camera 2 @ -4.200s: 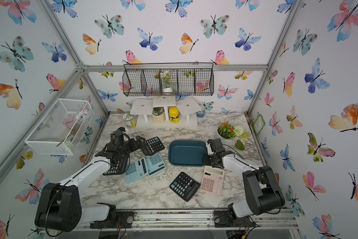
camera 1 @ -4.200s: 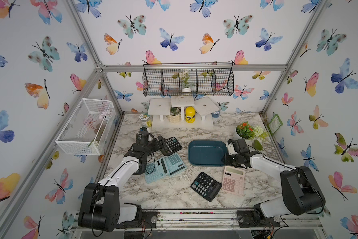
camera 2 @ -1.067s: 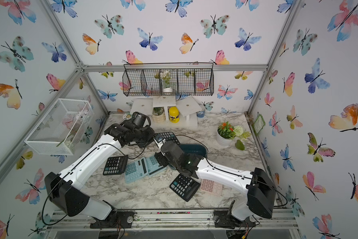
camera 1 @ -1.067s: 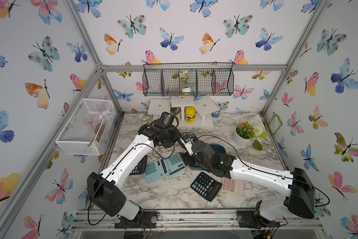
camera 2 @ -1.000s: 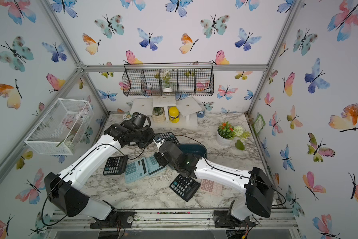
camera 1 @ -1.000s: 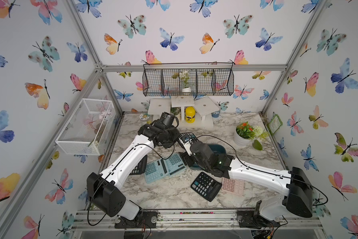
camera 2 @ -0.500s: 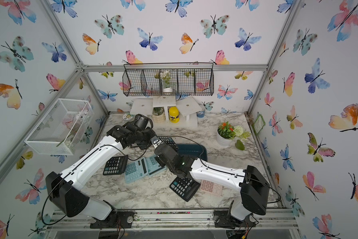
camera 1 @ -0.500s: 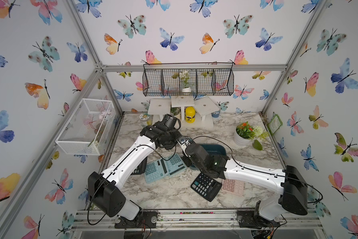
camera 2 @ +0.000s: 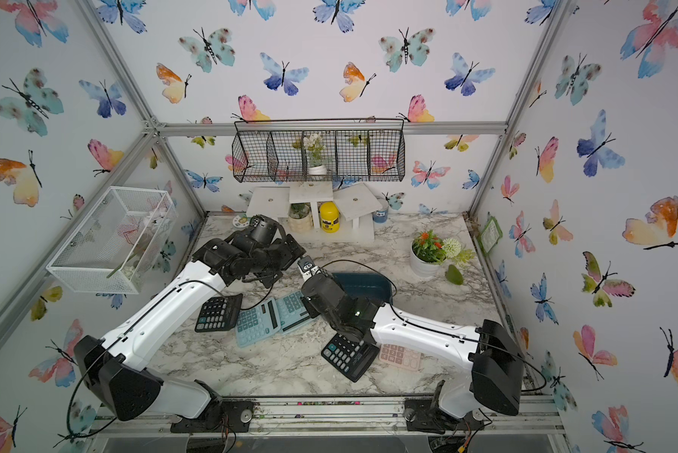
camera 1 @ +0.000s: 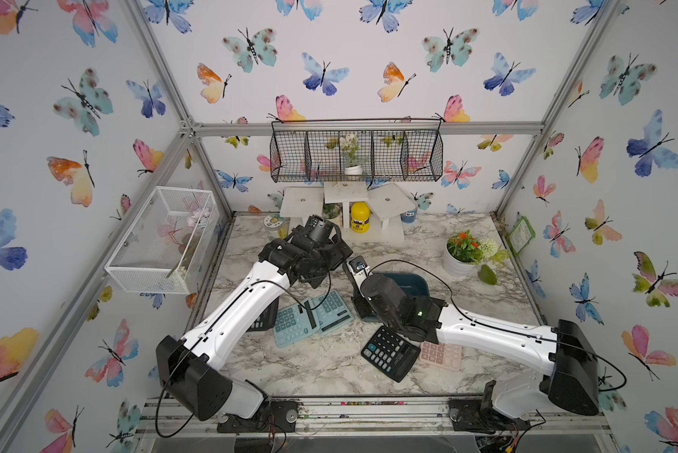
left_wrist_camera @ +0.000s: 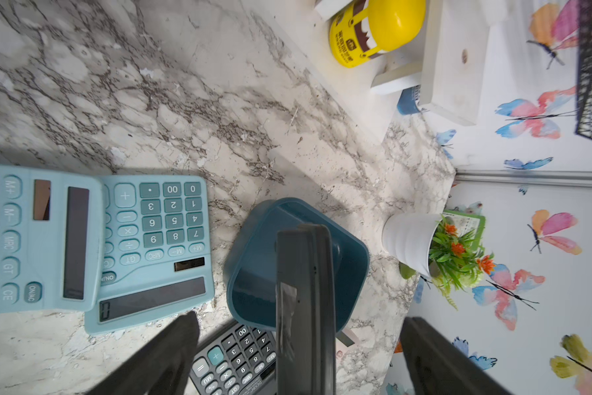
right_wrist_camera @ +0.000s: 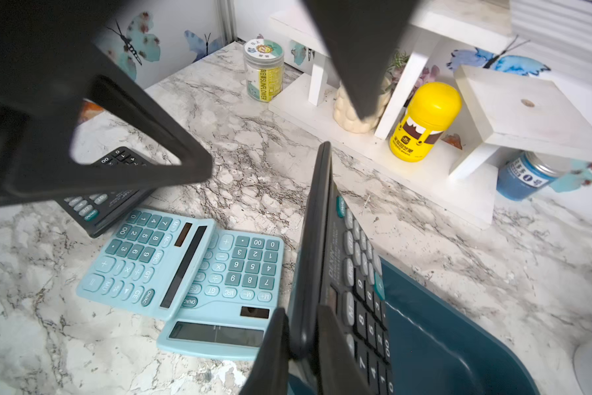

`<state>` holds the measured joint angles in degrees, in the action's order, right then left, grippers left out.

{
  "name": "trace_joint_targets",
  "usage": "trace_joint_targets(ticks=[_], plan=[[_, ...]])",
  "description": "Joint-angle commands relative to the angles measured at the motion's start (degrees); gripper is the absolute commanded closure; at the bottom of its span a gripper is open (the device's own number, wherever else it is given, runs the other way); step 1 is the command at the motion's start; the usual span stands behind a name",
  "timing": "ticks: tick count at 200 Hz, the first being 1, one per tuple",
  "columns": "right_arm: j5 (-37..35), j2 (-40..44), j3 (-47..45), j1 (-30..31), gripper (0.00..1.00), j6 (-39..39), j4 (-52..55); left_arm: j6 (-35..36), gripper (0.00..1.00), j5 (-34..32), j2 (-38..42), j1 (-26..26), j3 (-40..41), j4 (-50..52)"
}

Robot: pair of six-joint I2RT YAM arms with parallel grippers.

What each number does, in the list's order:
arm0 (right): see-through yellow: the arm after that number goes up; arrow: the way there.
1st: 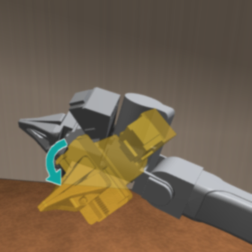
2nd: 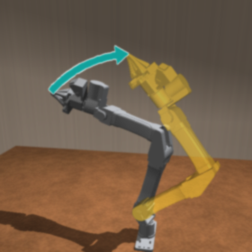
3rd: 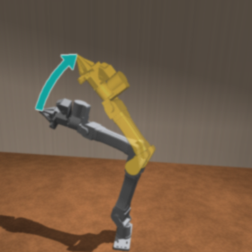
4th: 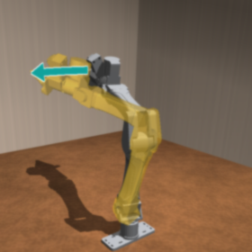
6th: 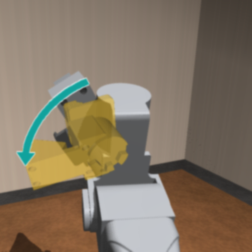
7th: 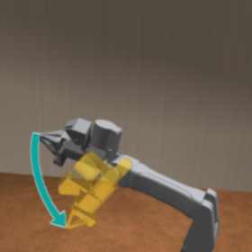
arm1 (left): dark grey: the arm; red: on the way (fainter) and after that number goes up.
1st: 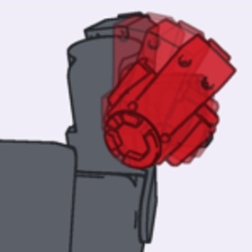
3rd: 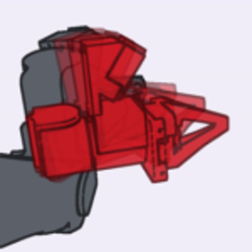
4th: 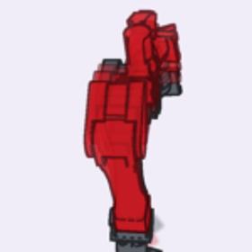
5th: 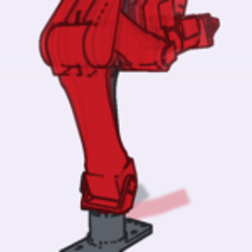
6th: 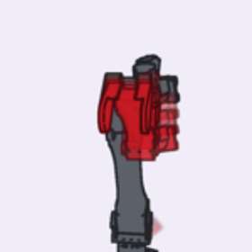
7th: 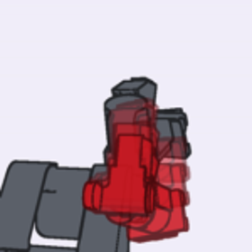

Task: Put the calculator in the storage box
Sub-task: Pick up the calculator at the center of the board, then place the calculator in the storage box.

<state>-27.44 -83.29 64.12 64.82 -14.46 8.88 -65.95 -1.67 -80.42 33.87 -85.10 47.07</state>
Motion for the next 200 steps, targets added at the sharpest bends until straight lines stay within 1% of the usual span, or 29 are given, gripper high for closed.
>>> trace_joint_targets(ticks=[1, 21, 41, 72, 108, 128, 151, 200], plan=[[-0.9, 3.8, -1.6, -0.3, 0.97, -6.6, 0.3, 0.6, 0.01, -10.3, 6.1, 0.1, -1.6, 0.8], [-1.0, 6.3, -2.9, -0.3, 0.97, -10.0, 0.4, 1.5, 0.01, -16.0, 10.1, 0.1, -0.3, -0.3], [-0.8, 9.3, -5.7, -0.4, 0.98, -15.3, -1.7, 2.6, 0.01, -18.6, 13.5, 0.0, 2.3, -2.5], [-0.8, 15.2, -16.6, -0.5, 0.98, -24.2, -13.5, 4.6, 0.01, -19.5, 16.4, -0.2, 6.5, -5.1], [-3.0, 18.0, -26.1, -0.7, 0.98, -30.7, -26.5, 6.9, 0.01, -18.9, 17.2, -0.3, 10.1, -6.6], [-5.2, 17.6, -29.2, -1.0, 0.98, -32.4, -31.6, 7.6, 0.01, -18.8, 17.7, -0.4, 11.9, -7.6], [-5.2, 17.0, -32.4, -2.4, 0.98, -33.5, -38.6, 8.3, 0.01, -18.5, 18.3, -0.3, 13.3, -8.6], [-7.5, 16.8, -29.1, -2.9, 0.97, -33.2, -36.2, 10.0, 0.01, -19.5, 19.0, -0.3, 14.3, -9.1]])
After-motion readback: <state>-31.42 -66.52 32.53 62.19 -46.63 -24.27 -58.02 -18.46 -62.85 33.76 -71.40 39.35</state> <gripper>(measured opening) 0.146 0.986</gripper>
